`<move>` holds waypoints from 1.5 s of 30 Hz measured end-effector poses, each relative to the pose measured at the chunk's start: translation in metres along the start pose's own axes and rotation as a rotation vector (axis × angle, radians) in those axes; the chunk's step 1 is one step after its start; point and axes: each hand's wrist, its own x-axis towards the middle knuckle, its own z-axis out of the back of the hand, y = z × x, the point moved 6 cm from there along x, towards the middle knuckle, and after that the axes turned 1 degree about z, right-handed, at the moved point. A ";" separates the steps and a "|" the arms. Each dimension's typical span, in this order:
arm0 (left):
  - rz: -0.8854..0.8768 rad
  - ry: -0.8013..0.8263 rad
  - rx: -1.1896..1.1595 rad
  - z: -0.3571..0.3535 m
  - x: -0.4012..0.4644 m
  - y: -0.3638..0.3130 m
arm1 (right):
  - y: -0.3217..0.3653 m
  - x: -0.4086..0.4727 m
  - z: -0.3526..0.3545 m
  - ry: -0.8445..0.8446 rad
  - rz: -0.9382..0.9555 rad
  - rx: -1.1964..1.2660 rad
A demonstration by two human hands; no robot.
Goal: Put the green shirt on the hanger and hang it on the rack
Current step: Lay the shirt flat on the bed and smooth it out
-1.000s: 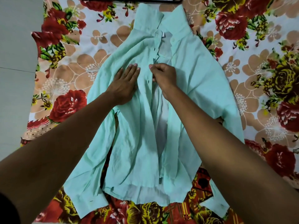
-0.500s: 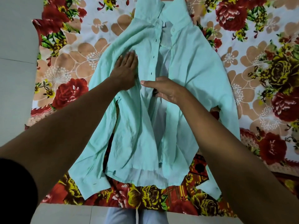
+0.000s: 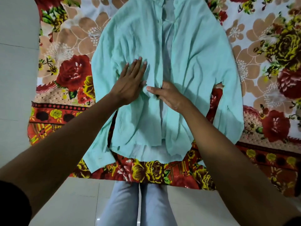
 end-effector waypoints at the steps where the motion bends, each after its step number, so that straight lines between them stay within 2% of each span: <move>1: -0.027 -0.003 0.007 -0.001 -0.008 -0.005 | 0.001 -0.008 -0.003 -0.011 0.019 0.029; 2: -0.040 0.010 0.032 -0.004 -0.013 -0.006 | 0.000 -0.013 -0.003 -0.030 0.009 -0.002; 4: -0.016 0.054 0.097 -0.012 -0.019 0.001 | -0.005 -0.022 -0.003 -0.029 -0.071 -0.223; 6: 0.028 0.109 0.155 -0.018 -0.020 0.011 | -0.010 -0.030 -0.007 0.062 -0.148 -0.462; 12: 0.191 0.114 0.119 -0.007 -0.022 0.006 | -0.004 -0.047 -0.020 0.111 -0.123 -0.394; 13: 0.187 0.077 0.080 -0.003 -0.026 -0.002 | -0.004 -0.049 -0.021 0.103 -0.118 -0.410; 15: 0.067 0.002 -0.030 0.003 -0.036 -0.022 | -0.005 -0.055 -0.025 0.079 -0.097 -0.383; 18: -0.104 0.063 -0.090 -0.013 -0.057 -0.035 | -0.018 -0.059 -0.025 -0.010 -0.096 -0.306; 21: -0.077 0.157 0.064 -0.035 -0.068 -0.020 | -0.037 -0.064 -0.024 0.047 -0.209 -0.627; 23: -0.057 0.181 0.122 -0.040 -0.070 -0.014 | -0.048 -0.069 -0.023 0.075 -0.280 -0.726; 25: -0.010 0.176 0.127 -0.037 -0.071 -0.013 | -0.051 -0.071 -0.026 0.062 -0.266 -0.701; 28: 0.121 0.133 0.011 -0.029 -0.073 -0.024 | -0.057 -0.076 -0.035 0.057 -0.230 -0.606; 31: 0.034 0.078 -0.134 -0.027 -0.087 -0.044 | -0.055 -0.088 -0.045 -0.002 -0.213 -0.498; 33: -0.015 0.132 -0.136 -0.037 -0.099 -0.043 | -0.057 -0.090 -0.048 -0.032 -0.163 -0.422; 35: 0.029 0.208 -0.064 -0.048 -0.105 -0.031 | -0.062 -0.096 -0.052 -0.037 -0.184 -0.341; 39: 0.034 0.279 -0.026 -0.051 -0.103 -0.025 | -0.077 -0.103 -0.053 0.052 -0.241 -0.517; 42: 0.068 0.168 -0.141 -0.039 -0.106 -0.036 | -0.085 -0.102 -0.048 -0.035 -0.212 -0.588; 45: 0.139 -0.022 -0.282 -0.029 -0.121 -0.048 | -0.089 -0.103 -0.049 -0.117 -0.136 -0.559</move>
